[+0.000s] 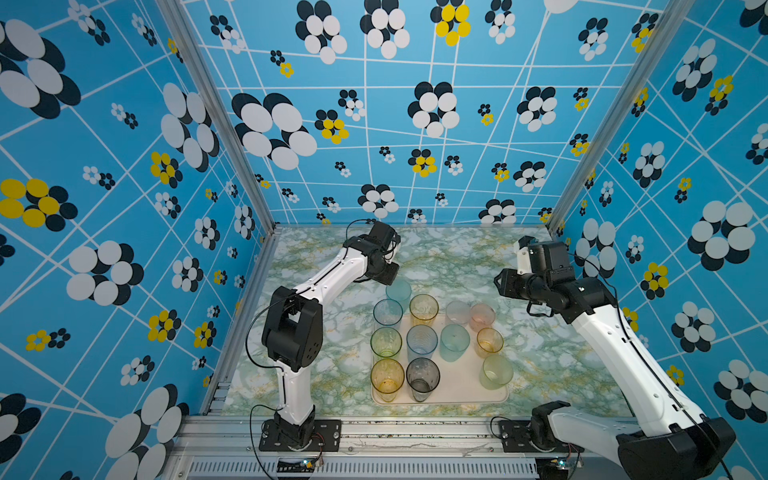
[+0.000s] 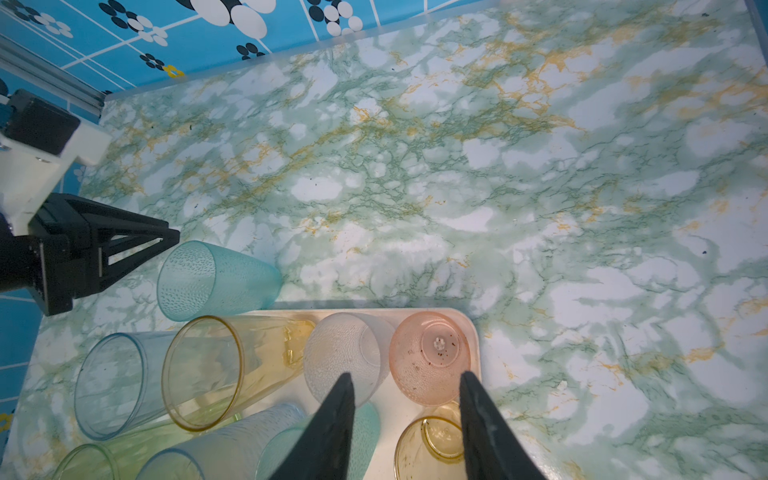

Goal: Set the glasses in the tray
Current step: 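Lower the left gripper onto the remaining teal frosted cup's rim, then close the left gripper on the teal cup and lift it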

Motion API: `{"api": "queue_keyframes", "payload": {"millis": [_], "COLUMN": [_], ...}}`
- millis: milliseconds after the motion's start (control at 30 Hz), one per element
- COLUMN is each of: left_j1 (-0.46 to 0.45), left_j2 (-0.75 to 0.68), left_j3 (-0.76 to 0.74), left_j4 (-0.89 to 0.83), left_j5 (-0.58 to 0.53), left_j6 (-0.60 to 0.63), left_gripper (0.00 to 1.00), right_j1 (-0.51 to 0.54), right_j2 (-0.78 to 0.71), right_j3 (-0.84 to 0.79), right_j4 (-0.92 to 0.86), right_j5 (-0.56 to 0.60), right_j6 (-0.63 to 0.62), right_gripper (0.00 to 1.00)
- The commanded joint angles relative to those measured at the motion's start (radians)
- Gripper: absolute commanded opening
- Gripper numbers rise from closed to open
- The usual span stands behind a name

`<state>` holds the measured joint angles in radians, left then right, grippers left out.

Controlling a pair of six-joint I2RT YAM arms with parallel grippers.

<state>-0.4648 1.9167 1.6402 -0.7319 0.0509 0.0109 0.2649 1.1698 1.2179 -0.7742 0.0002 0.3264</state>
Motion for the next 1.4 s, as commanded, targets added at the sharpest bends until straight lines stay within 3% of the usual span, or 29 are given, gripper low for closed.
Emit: {"api": "queue_keyframes", "payload": {"millis": [0,267,433,1367], "left_j1": [0.008,0.003,-0.007,-0.014], "left_j2": [-0.057,-0.149,-0.124,0.026], "left_j3": [0.001,-0.027,-0.008,0.042], "left_j4": [0.014,-0.021,-0.119,-0.133], "left_j5": [-0.033,0.068,0.132,0.047], "left_j6": [0.003,0.015,0.043,0.061], "left_gripper": [0.27,0.27,0.28,0.29], "right_j1": [-0.006,-0.007,-0.007,-0.006], "right_j2": [0.007,0.001,0.001,-0.018], "right_j3": [-0.004,-0.011,-0.015,-0.035], "right_j4": [0.0,0.002,0.013,0.021], "right_j5": [-0.007,-0.006,-0.018,-0.014], "right_j6": [-0.009,-0.004,0.0,-0.003], "right_gripper": [0.44,0.44,0.44,0.44]}}
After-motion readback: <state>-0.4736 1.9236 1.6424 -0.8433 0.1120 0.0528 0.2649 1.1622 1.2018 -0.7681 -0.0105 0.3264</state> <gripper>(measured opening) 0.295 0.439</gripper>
